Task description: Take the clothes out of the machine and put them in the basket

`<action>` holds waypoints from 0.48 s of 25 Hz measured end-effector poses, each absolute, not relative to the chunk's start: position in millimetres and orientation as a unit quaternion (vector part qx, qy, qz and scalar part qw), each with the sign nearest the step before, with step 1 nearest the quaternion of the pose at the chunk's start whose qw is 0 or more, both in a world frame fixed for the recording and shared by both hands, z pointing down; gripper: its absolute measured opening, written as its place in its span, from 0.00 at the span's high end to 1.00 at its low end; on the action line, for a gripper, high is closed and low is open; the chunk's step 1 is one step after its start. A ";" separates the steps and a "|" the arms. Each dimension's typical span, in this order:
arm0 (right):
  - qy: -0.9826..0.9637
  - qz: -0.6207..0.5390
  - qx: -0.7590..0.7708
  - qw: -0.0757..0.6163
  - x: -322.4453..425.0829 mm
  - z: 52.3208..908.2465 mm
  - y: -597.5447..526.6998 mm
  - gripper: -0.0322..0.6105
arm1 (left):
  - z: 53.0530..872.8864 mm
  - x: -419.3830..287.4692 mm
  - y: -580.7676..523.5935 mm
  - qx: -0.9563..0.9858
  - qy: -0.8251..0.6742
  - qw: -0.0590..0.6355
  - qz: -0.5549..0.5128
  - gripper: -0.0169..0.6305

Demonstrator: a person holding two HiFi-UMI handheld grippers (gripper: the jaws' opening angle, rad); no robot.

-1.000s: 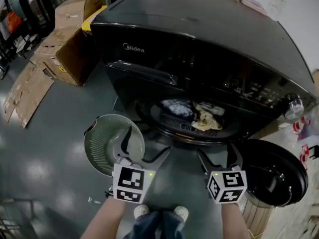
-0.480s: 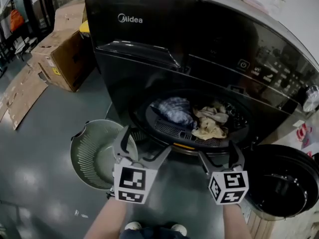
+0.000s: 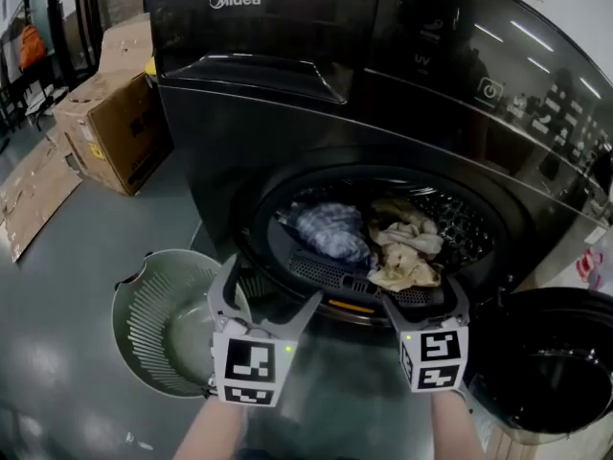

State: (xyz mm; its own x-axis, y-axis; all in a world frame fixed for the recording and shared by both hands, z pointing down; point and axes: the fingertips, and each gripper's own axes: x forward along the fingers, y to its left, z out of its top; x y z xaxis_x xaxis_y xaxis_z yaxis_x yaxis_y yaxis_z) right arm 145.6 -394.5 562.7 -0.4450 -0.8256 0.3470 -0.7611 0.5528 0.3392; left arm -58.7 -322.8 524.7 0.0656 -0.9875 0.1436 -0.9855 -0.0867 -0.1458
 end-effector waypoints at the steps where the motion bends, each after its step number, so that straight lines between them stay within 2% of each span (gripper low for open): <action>1: -0.846 -0.074 0.468 0.245 144.3 564.5 -399.5 0.25 | 527.5 -59.6 -323.3 -0.728 0.678 0.005 -0.100 0.14; 7: -0.836 -0.095 0.462 0.281 139.3 576.3 -412.0 0.25 | 540.5 -59.4 -335.4 -0.730 0.678 0.015 -0.083 0.14; 12: -0.804 -0.097 0.453 0.373 142.3 586.4 -416.4 0.25 | 547.8 -55.8 -352.1 -0.736 0.669 0.033 -0.094 0.14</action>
State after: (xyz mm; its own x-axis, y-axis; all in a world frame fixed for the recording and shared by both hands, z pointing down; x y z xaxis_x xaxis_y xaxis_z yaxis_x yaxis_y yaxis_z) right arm 142.3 -416.4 586.4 -0.3106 -0.8007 0.5122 -0.6557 0.5706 0.4944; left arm -55.8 -352.1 547.8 0.0861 -0.9918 0.0946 -0.9795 -0.1016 -0.1739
